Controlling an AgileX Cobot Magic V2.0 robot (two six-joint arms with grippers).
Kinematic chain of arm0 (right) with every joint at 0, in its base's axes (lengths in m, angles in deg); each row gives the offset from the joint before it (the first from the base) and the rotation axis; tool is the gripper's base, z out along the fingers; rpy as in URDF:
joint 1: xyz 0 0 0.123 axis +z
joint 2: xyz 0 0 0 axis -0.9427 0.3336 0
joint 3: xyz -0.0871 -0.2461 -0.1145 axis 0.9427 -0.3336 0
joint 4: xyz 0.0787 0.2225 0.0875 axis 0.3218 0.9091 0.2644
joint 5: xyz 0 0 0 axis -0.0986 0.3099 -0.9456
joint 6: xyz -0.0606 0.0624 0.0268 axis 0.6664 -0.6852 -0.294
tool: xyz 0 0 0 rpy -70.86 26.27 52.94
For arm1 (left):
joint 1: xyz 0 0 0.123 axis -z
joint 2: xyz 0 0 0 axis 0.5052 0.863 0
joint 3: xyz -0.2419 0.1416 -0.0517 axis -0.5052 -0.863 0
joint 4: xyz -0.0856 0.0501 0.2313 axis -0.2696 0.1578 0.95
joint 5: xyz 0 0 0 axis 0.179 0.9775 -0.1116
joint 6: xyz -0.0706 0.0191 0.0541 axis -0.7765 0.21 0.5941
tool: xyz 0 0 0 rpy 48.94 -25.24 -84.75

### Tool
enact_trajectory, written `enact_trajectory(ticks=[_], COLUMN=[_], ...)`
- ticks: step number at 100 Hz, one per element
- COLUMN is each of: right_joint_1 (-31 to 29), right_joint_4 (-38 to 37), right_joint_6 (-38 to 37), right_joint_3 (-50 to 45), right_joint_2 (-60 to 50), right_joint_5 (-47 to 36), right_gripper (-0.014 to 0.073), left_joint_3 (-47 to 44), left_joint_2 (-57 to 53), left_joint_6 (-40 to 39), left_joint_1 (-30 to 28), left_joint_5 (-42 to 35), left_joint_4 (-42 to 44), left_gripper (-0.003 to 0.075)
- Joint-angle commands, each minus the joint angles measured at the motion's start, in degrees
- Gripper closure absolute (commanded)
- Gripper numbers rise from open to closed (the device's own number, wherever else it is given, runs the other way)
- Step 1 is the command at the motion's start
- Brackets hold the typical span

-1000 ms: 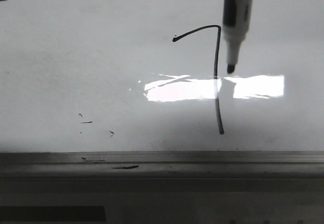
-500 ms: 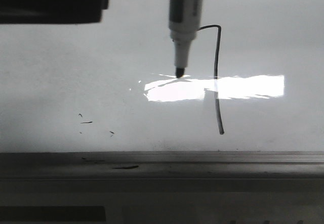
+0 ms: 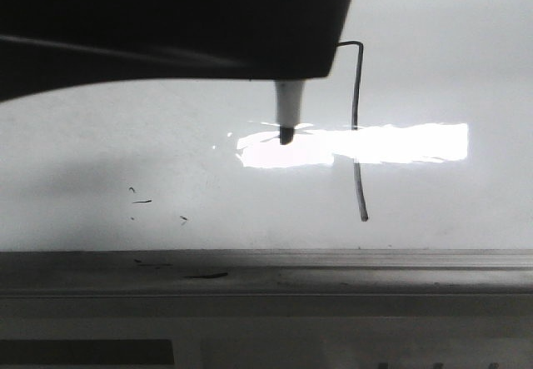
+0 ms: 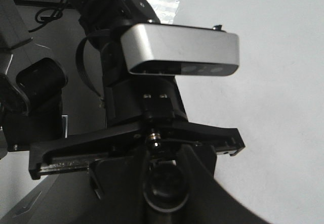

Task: Write number 7 on whiteboard

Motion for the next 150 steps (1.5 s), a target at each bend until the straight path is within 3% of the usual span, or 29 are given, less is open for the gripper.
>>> enact_trajectory(ticks=[1, 13, 37, 70, 77, 96, 106, 126, 144, 150], right_joint_1=[0.2, 0.2, 0.2, 0.2, 0.2, 0.1, 0.1, 0.1, 0.1, 0.1], right_joint_4=[1.3, 1.4, 2.4, 4.3, 4.3, 4.3, 4.3, 4.3, 4.3, 4.3], right_joint_6=[0.5, 0.5, 0.5, 0.5, 0.5, 0.5, 0.5, 0.5, 0.5, 0.5], right_joint_3=[1.8, 1.8, 1.8, 1.8, 1.8, 2.0, 2.0, 2.0, 1.9, 1.9], right_joint_2=[-0.3, -0.3, -0.3, -0.3, -0.3, -1.3, -3.9, -9.8, -11.3, -11.3], right_joint_5=[-3.0, -3.0, -2.0, -1.0, -0.9, -2.9, -5.9, -11.7, -12.5, -12.0], right_gripper=[0.0657, 0.0657, 0.0657, 0.0624, 0.0533, 0.0104, -0.0003, -0.0001, 0.0001, 0.0039], left_joint_3=[1.9, 1.9, 1.9, 1.9, 1.9, 0.8, -0.9, -1.9, 0.0, 1.0], left_joint_2=[-0.7, -0.7, -0.7, -0.7, -0.7, -0.6, -0.6, -0.6, -0.7, -0.7], left_joint_6=[0.4, 0.4, 0.4, 0.4, 0.4, -0.6, -8.0, -26.9, -36.2, -38.2], left_joint_1=[0.5, 0.5, 0.5, 0.5, 0.5, 0.5, 0.5, 0.5, 0.5, 1.1], left_joint_5=[2.9, 2.9, 3.3, 4.1, 4.1, 4.1, 1.2, -9.0, -20.5, -24.2], left_joint_4=[-6.3, -6.3, -6.3, -5.2, -4.2, -3.3, -3.0, 3.6, 3.9, 3.9], left_gripper=[0.0388, 0.0436, 0.0742, 0.0741, 0.0741, 0.0741, 0.0741, 0.0741, 0.0741, 0.0741])
